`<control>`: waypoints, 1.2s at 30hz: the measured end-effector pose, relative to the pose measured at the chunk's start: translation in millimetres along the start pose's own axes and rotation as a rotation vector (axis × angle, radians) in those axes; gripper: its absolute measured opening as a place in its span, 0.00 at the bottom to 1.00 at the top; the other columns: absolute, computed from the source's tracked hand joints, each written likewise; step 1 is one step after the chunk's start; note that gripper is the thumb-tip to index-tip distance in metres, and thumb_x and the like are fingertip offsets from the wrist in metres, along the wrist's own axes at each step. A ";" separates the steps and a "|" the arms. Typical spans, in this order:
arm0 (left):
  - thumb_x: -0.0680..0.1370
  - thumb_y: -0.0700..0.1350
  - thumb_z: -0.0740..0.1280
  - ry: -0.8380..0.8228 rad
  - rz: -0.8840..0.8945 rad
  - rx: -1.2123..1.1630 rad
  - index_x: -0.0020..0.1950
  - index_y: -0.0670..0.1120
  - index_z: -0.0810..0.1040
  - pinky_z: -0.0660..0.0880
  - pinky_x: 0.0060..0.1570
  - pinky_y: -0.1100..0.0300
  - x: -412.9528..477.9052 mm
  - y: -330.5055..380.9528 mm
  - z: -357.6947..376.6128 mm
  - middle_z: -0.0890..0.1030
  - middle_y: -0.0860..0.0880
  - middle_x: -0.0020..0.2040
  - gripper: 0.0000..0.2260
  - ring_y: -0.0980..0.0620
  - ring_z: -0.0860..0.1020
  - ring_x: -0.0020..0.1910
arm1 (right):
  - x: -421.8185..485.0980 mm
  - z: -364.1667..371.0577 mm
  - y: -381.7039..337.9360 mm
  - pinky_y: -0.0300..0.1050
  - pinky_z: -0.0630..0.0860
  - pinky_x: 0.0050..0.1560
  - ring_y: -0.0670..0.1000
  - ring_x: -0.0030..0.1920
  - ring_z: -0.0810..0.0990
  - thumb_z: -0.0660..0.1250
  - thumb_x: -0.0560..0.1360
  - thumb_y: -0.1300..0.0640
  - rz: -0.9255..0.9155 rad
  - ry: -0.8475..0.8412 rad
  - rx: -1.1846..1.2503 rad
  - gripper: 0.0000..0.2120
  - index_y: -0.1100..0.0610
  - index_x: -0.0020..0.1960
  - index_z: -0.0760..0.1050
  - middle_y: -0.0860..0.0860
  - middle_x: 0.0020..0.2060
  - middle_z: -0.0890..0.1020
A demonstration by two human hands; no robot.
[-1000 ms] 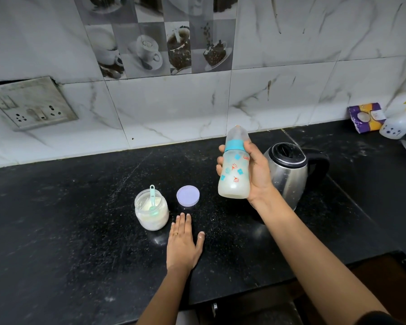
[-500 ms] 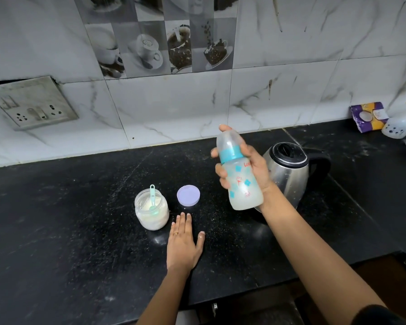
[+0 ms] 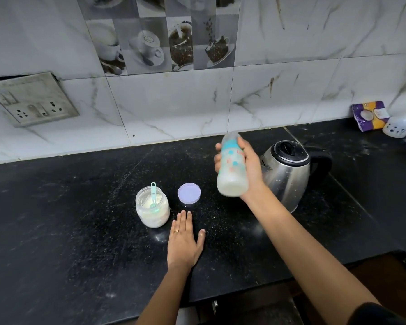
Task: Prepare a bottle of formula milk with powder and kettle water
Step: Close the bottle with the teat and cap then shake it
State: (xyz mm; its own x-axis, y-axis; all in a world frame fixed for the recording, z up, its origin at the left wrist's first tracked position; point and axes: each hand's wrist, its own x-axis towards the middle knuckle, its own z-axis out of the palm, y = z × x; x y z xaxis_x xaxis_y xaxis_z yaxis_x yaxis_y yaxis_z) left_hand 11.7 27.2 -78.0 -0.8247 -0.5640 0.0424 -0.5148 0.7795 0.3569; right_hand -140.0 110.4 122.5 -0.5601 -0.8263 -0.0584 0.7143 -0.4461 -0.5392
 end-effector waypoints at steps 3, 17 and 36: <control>0.73 0.64 0.37 0.000 -0.005 0.000 0.78 0.45 0.50 0.37 0.73 0.60 0.8 -0.5 0.8 0.51 0.46 0.79 0.38 0.51 0.46 0.77 | -8.2 -2.6 6.0 0.43 0.76 0.28 0.53 0.30 0.76 0.64 0.70 0.52 -0.006 -0.138 -0.183 0.18 0.53 0.59 0.67 0.55 0.42 0.80; 0.73 0.64 0.38 0.010 0.003 -0.009 0.78 0.44 0.51 0.37 0.73 0.60 0.3 -0.2 -0.3 0.52 0.45 0.78 0.38 0.51 0.47 0.77 | -1.9 -10.4 1.3 0.40 0.76 0.28 0.50 0.29 0.77 0.61 0.75 0.48 -0.052 0.140 0.010 0.15 0.61 0.47 0.75 0.54 0.39 0.76; 0.73 0.64 0.37 0.000 0.001 -0.005 0.78 0.44 0.50 0.37 0.73 0.60 -0.5 0.4 -0.9 0.51 0.46 0.78 0.39 0.51 0.46 0.77 | -9.7 -7.8 8.6 0.40 0.75 0.27 0.51 0.28 0.76 0.60 0.73 0.51 -0.002 0.092 -0.055 0.15 0.59 0.54 0.71 0.54 0.38 0.79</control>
State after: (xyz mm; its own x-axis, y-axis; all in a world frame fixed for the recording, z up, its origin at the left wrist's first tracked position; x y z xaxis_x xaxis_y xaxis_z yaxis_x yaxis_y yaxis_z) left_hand 12.1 27.6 -77.1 -0.8249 -0.5637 0.0429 -0.5132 0.7785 0.3612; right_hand -131.8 117.3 111.8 -0.5994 -0.7895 -0.1324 0.6903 -0.4260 -0.5849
